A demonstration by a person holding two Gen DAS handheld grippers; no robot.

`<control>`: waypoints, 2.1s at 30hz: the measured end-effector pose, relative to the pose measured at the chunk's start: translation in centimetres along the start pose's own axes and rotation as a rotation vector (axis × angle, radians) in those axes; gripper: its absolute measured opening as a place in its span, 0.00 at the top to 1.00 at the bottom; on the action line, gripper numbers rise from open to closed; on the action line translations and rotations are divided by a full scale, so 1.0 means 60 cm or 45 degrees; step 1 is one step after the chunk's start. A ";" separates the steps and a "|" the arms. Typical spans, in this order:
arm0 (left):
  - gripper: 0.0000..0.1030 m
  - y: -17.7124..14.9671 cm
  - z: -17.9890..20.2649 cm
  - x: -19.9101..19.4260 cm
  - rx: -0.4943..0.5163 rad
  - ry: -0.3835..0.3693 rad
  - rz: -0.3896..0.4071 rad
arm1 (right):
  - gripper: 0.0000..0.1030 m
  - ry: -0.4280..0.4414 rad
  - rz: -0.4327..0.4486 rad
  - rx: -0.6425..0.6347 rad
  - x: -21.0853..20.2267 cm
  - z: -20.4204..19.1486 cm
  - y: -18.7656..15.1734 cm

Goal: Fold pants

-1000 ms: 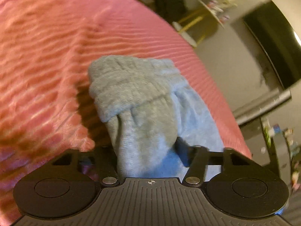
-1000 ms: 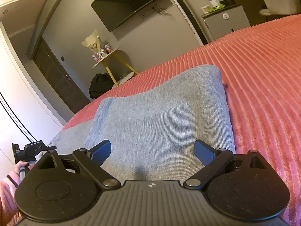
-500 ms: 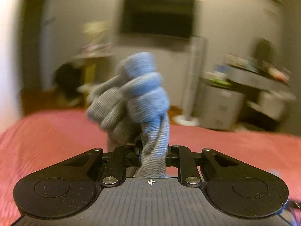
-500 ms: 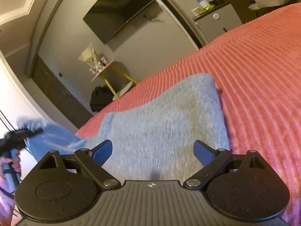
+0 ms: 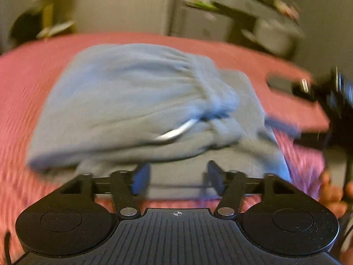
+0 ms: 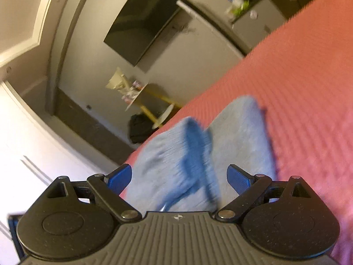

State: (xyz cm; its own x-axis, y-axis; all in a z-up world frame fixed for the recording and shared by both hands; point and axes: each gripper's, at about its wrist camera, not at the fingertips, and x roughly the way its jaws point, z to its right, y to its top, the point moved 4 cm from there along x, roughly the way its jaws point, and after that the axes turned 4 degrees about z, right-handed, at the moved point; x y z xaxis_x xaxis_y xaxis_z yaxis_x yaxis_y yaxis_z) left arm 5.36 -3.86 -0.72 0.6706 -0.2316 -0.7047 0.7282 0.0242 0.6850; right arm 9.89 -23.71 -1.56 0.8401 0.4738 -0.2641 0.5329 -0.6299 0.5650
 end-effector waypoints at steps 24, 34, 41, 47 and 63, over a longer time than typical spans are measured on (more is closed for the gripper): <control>0.24 -0.018 -0.176 -0.014 -0.792 0.172 0.141 | 0.32 -0.112 -0.401 0.414 0.216 0.021 -0.010; 0.37 -0.018 -0.169 -0.021 -0.824 0.203 0.159 | 0.56 -0.020 -0.149 0.210 0.131 -0.127 0.043; 0.64 -0.016 -0.156 -0.013 -0.738 0.242 0.143 | 0.56 -0.112 -0.085 0.158 0.053 -0.085 0.049; 0.62 -0.015 -0.149 -0.007 -0.691 0.279 0.115 | 0.56 -0.193 -0.091 0.143 0.033 -0.051 0.036; 0.56 -0.016 -0.153 0.000 -0.699 0.273 0.082 | 0.39 -0.319 -0.150 0.155 0.031 0.058 -0.013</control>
State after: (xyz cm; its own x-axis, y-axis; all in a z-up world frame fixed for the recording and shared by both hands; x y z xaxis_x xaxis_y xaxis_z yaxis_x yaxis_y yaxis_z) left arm 5.98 5.06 -3.06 0.6879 -0.0131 -0.7257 0.6136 0.5445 0.5718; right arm 11.37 -24.48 -5.24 0.7624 0.3911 -0.5155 0.6238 -0.6560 0.4249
